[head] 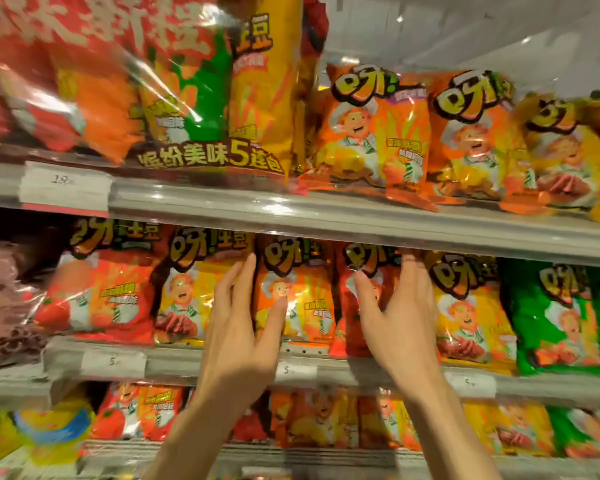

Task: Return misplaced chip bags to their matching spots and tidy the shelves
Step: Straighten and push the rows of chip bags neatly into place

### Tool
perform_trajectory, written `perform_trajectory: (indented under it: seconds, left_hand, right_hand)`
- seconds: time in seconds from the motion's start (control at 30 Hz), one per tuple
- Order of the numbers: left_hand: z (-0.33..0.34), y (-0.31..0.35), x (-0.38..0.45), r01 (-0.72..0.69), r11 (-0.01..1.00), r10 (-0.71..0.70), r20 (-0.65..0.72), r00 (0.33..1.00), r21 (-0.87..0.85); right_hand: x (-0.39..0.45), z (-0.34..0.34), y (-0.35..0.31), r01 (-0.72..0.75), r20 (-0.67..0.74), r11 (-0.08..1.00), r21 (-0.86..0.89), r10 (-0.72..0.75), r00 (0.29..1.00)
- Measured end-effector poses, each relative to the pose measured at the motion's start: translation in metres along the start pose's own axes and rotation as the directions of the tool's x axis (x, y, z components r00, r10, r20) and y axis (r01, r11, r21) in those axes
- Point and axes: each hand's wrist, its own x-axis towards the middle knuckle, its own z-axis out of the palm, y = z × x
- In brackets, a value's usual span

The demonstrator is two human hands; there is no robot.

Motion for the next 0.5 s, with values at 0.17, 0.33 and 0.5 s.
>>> perform_trajectory:
  seconds: [0.17,0.33,0.5]
  left_hand:
    - [0.050,0.023,0.015,0.014,0.996,-0.028,0.157,0.987,0.090]
    - [0.094,0.035,0.030,0.045,0.978,-0.106,0.298,0.949,0.202]
    - [0.113,0.034,0.041,0.035,0.951,-0.148,0.356,0.923,0.307]
  right_hand:
    - [0.026,-0.027,0.037,-0.099,0.112,0.993,-0.060,0.105,0.988]
    - [0.047,-0.034,0.057,-0.156,0.238,0.983,-0.093,0.174,0.956]
    - [0.058,-0.036,0.073,-0.186,0.344,0.978,-0.097,0.208,0.916]
